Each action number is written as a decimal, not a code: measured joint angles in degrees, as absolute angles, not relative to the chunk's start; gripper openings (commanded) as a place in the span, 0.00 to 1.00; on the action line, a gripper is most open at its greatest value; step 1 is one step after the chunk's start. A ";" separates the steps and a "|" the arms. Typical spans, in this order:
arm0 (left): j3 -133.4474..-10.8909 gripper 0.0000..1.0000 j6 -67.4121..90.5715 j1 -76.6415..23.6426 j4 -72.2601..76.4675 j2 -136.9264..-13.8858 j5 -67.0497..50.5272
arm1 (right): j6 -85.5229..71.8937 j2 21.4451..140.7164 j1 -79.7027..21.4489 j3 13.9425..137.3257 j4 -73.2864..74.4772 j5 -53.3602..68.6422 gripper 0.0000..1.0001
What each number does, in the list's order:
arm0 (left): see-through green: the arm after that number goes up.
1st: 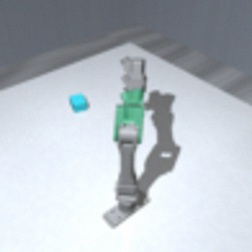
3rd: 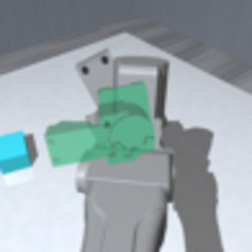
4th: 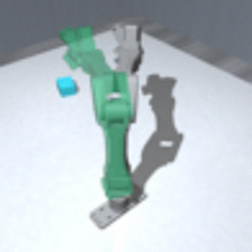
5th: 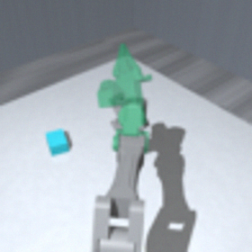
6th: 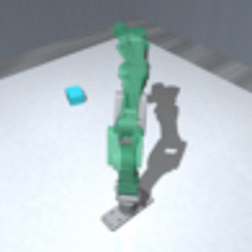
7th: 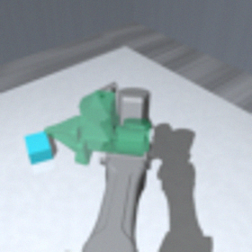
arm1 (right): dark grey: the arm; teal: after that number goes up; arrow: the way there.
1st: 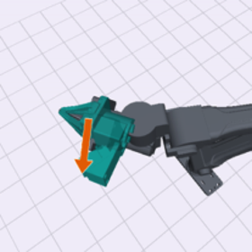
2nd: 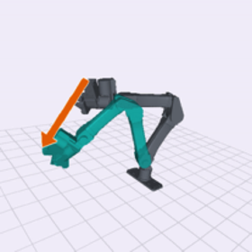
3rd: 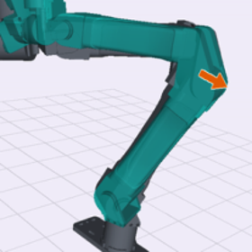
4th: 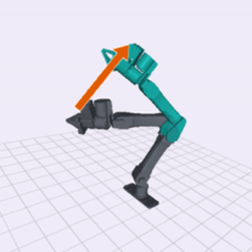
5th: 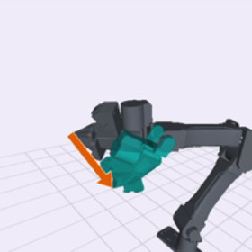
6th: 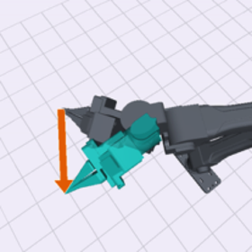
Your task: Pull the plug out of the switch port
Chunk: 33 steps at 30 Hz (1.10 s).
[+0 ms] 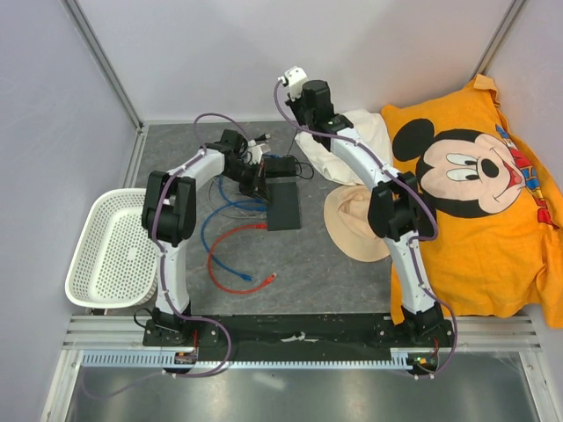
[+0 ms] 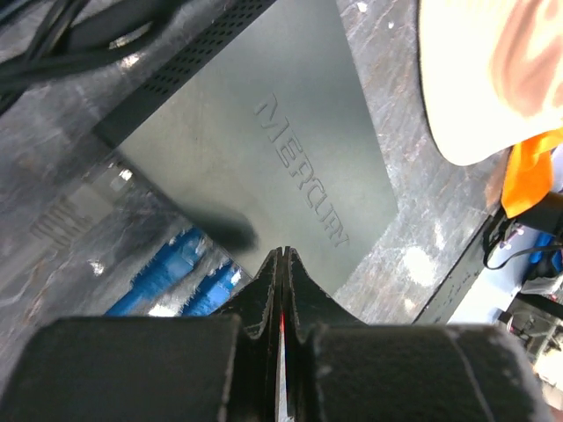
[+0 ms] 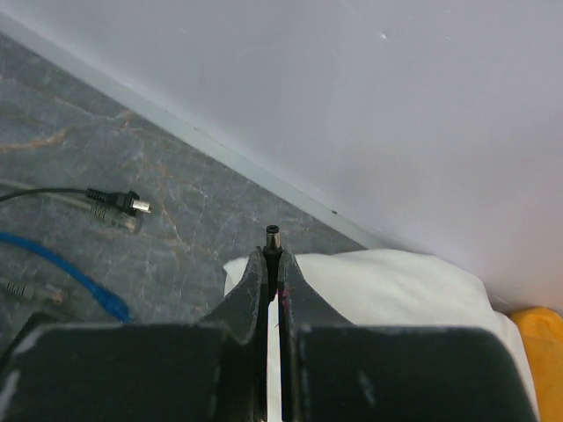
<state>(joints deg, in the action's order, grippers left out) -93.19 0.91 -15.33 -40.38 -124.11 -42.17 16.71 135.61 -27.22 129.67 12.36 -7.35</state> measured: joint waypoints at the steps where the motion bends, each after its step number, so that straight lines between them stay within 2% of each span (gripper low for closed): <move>1: -92.95 0.02 0.86 -15.03 -40.34 -123.55 -42.35 | 16.45 136.99 -27.42 131.39 11.62 -7.97 0.00; 2: -92.66 0.02 0.84 -14.72 -40.34 -122.85 -42.52 | 16.27 138.04 -27.59 132.35 10.92 -8.60 0.01; 3: -92.44 0.09 0.82 -14.50 -40.36 -122.21 -42.63 | 16.21 139.33 -27.86 133.45 9.89 -9.58 0.03; 5: -92.20 0.16 0.80 -14.04 -40.36 -120.86 -42.70 | 16.14 141.03 -28.29 134.10 8.69 -10.50 0.12; 6: -92.20 0.35 0.75 -13.82 -40.34 -120.25 -42.78 | 15.99 141.71 -28.49 134.10 8.45 -10.74 0.17; 7: -92.20 0.42 0.71 -13.56 -40.23 -119.68 -42.76 | 15.81 142.39 -28.69 134.10 8.51 -10.79 0.39; 8: -92.20 0.48 0.58 -13.30 -40.14 -119.07 -42.74 | 15.55 142.76 -28.75 133.84 8.71 -10.63 0.55; 9: -92.20 0.56 0.34 -13.10 -40.14 -118.54 -42.54 | 14.94 142.91 -28.86 133.25 9.06 -10.15 0.67; 10: -92.29 0.57 0.25 -12.82 -40.16 -118.04 -42.30 | 14.52 142.91 -28.95 132.60 9.50 -9.50 0.82; 11: -92.44 0.58 0.12 -12.53 -40.16 -117.64 -42.06 | 13.67 142.85 -29.04 132.16 9.82 -9.02 0.85; 20: -93.95 0.58 0.21 -10.83 -39.99 -116.71 -42.04 | 8.34 135.33 -29.04 127.00 13.74 -5.19 0.89; 25: -92.66 0.59 0.38 -10.83 -39.03 -116.68 -42.09 | 8.62 120.79 -29.06 114.30 15.14 -0.08 0.87; 29: -90.89 0.57 0.78 -10.50 -38.96 -116.68 -42.06 | 8.51 110.54 -29.89 100.79 15.97 2.48 0.93; 33: -89.95 0.57 1.21 -9.34 -38.85 -116.68 -43.68 | 6.98 108.90 -32.64 93.56 18.57 4.49 0.95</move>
